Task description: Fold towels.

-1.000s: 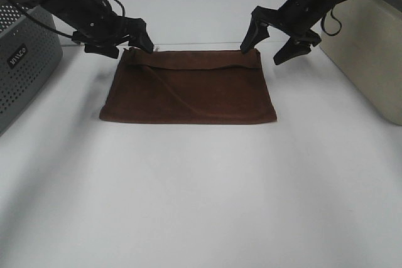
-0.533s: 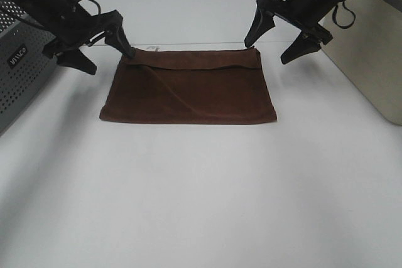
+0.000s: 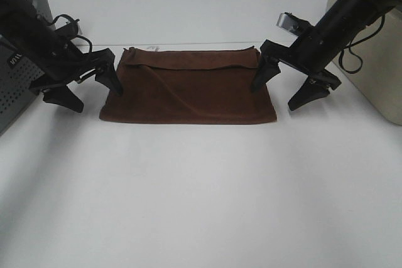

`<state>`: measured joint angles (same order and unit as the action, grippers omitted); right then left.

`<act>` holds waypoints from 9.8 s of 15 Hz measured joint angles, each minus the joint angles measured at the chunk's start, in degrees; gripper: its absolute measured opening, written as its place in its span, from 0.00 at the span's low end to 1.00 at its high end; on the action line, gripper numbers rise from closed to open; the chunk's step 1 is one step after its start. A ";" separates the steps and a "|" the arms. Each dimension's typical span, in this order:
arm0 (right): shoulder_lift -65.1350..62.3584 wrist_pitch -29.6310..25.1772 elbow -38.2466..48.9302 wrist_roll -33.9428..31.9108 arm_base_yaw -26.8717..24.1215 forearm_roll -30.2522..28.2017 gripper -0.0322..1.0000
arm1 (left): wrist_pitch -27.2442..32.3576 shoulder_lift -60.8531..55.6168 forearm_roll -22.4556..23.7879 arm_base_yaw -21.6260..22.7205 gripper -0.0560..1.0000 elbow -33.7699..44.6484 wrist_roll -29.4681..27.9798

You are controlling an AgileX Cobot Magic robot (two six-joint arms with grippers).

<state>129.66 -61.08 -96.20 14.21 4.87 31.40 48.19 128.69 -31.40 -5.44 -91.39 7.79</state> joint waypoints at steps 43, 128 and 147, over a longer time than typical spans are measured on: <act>-14.38 11.52 18.33 5.90 1.38 6.53 0.03 | -8.31 -16.33 0.63 -3.78 0.06 17.42 -2.06; 3.67 8.19 -1.09 9.97 9.28 23.89 0.85 | -0.46 -4.24 13.46 -9.17 0.57 -23.55 -13.92; -38.45 -6.42 11.00 -15.18 9.28 -22.17 0.85 | 21.20 -34.78 34.66 -9.17 0.57 -7.39 -10.49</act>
<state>91.21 -67.49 -85.20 -0.97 14.15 9.22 69.39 93.91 3.27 -14.61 -98.78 -2.69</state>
